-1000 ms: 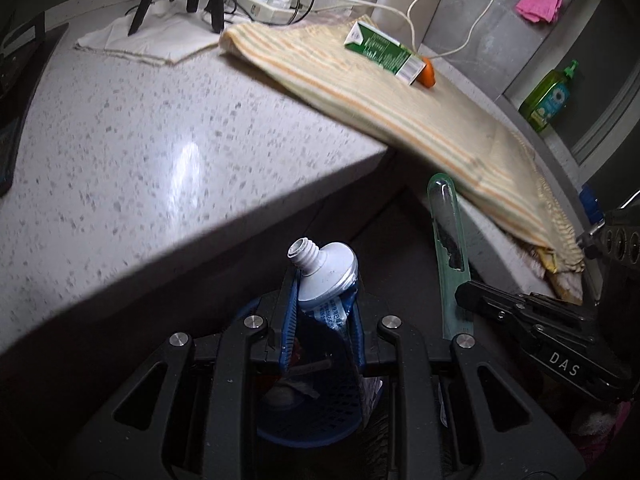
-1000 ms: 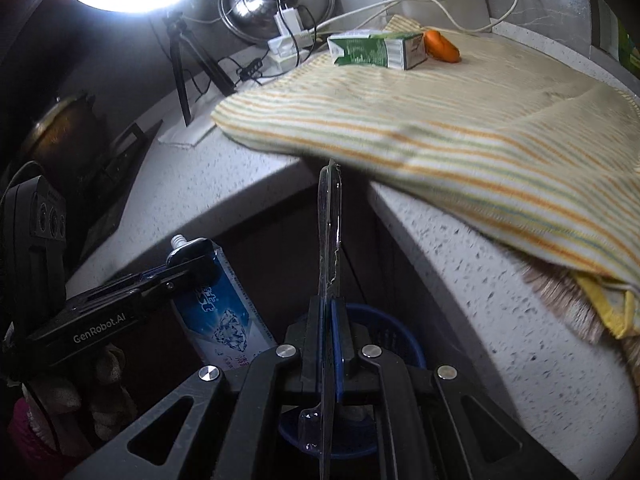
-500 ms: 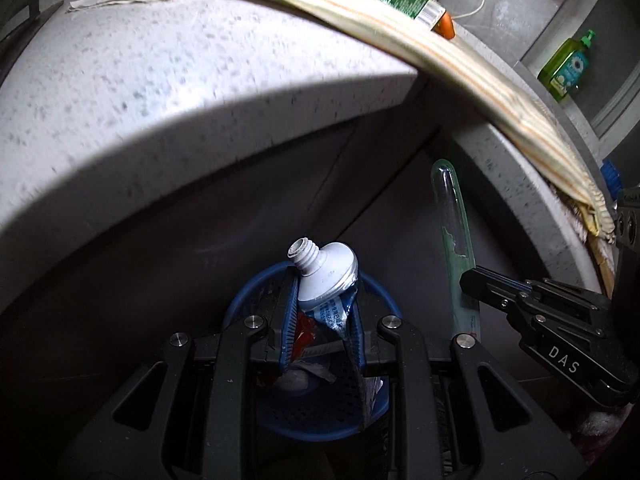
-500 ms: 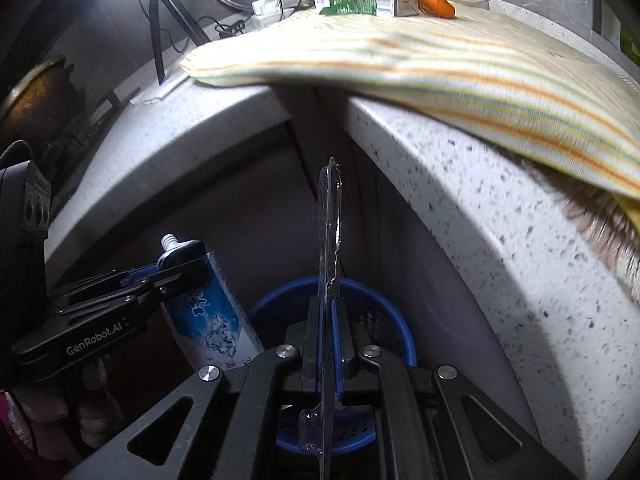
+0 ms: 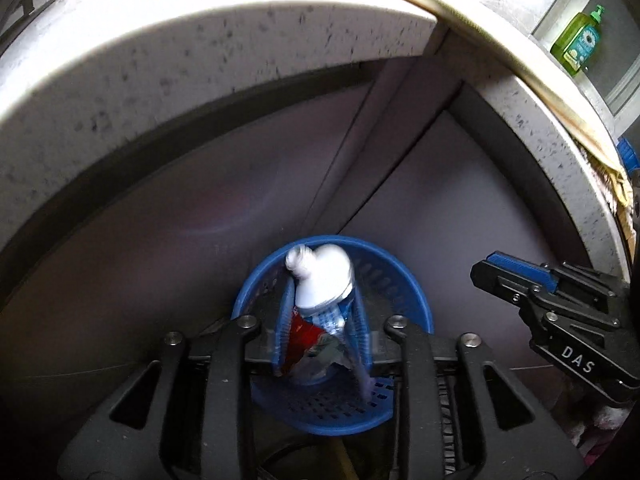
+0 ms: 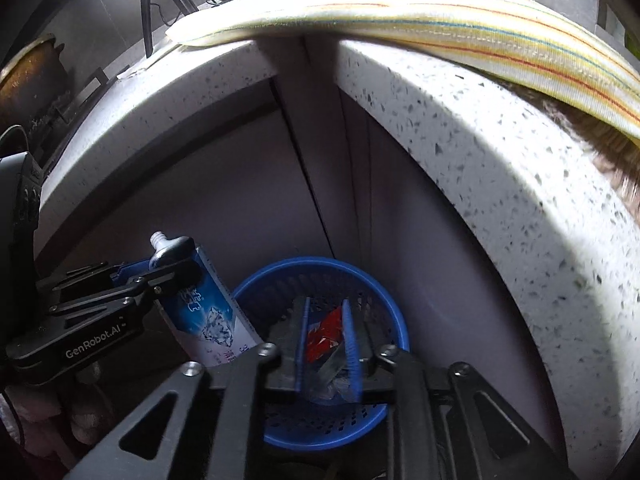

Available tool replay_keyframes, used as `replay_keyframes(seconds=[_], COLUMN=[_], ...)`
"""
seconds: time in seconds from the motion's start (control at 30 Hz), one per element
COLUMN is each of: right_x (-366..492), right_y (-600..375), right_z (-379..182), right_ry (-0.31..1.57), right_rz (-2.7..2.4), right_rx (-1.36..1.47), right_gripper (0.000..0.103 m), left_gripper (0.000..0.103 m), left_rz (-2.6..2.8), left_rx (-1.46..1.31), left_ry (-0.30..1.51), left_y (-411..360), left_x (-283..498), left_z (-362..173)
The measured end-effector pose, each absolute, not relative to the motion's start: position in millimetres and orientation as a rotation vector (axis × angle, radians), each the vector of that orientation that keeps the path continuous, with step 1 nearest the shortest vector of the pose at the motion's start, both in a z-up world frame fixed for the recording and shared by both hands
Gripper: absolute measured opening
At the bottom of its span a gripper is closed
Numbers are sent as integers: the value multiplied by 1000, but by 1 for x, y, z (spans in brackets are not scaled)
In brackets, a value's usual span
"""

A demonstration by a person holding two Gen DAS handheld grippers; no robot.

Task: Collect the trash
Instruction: 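Open both tools to drop the tube and strip into the basket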

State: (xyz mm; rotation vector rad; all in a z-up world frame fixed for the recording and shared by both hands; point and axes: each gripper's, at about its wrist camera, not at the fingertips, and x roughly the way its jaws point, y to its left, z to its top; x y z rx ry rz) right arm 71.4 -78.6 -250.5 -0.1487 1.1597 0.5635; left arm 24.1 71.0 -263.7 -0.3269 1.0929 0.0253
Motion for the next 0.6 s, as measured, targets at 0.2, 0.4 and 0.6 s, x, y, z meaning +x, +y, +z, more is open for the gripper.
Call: replay_keyframes(seconds=[0.2,0.4,0.6], right_x=[70,69,64], right_y=[-74,-72,-79], right_z=[-252,-250,-243], right_ry=[1163,1156,1142], right_rz=[568,573,584], right_rx=[-163,-158,-164], right_gripper=[32,42,44], left_gripper=[48,51,51], left_rz=[40,50,64], left_rx=[-306,-293,-277], left_ry=[1099,1090,1080], left_y=[66,69,71], left_x=[27,24,15], left_z=[-268,-264,-260])
